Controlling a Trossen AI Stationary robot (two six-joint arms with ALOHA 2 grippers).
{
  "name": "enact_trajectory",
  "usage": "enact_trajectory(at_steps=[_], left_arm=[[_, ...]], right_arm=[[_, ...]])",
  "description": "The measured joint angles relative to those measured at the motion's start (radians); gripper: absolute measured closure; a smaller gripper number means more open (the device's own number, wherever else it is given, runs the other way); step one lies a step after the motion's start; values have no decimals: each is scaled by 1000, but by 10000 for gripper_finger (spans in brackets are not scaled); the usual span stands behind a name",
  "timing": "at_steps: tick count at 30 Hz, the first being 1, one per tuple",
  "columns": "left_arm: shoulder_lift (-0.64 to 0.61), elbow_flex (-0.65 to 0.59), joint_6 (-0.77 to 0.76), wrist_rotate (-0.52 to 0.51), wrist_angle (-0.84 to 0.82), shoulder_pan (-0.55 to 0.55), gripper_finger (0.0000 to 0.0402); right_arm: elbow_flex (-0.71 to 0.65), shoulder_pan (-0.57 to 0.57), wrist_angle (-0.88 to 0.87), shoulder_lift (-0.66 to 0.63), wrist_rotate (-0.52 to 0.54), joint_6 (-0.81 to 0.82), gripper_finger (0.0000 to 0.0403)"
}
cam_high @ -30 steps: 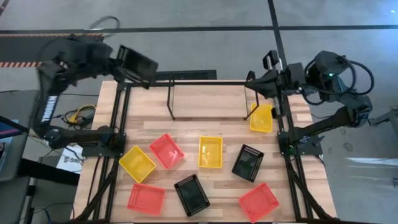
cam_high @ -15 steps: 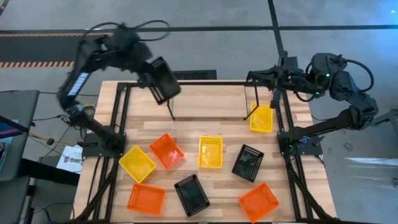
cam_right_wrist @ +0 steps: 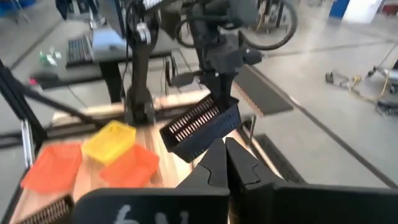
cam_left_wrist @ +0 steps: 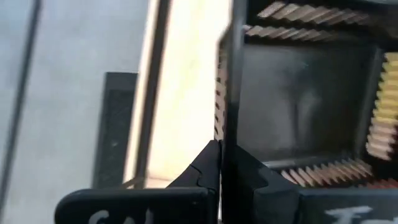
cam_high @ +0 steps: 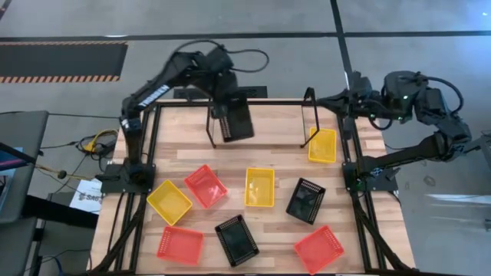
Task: Stack baskets on shelf by color
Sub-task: Put the top black bin on the shelf
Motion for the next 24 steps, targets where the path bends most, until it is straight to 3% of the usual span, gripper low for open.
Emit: enact_trajectory(at_steps=[8, 24], left_arm=[[70, 0, -26, 11, 3, -21, 402], [120, 0, -4, -129, -17, -59, 402]], right_arm=[[-8, -1, -144, -1, 0, 5, 402], [-7, -1, -189, -69, 19, -7, 403]])
